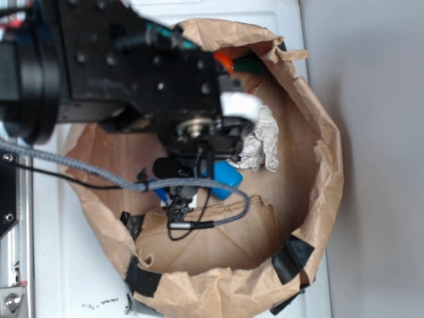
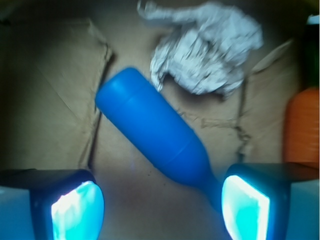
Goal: Grab the blue bottle.
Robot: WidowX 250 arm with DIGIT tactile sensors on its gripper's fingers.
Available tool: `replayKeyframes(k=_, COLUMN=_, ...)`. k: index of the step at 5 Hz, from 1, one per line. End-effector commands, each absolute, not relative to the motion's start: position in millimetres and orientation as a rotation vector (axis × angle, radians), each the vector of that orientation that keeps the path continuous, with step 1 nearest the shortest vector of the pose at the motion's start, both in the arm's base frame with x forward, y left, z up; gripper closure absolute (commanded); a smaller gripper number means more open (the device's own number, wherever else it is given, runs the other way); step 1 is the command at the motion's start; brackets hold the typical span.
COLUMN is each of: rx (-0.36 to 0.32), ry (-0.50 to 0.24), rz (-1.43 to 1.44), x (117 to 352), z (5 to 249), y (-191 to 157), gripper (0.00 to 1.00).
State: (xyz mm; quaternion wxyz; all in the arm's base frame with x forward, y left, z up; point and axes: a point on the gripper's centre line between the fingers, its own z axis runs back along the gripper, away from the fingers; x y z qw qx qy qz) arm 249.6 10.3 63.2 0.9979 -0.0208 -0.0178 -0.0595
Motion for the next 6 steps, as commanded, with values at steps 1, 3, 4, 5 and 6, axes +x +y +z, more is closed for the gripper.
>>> replayKeyframes(k=1, rx=-0.015, ry=-0.084, rz=-0.168, x=267.4, z=37.3, y=-10.0, gripper=0.00)
replayKeyframes(k=3, rx=-0.005, ry=-0.107, rz=-0.167, x=274.8, z=22.8, y=-16.8, gripper=1.00)
replayKeyframes(k=4, rx=-0.022, ry=-0.127, rz=-0.164, x=273.0, z=25.4, y=-13.4, gripper=1.00)
replayKeyframes(k=5, rx=-0.041, ry=-0.104, rz=-0.156, x=280.3, z=39.2, y=-5.9, gripper=1.00)
replayKeyframes(k=6, rx=-0.081, ry=-0.033, rz=-0.123, x=293.2, z=73.8, y=8.6, gripper=1.00)
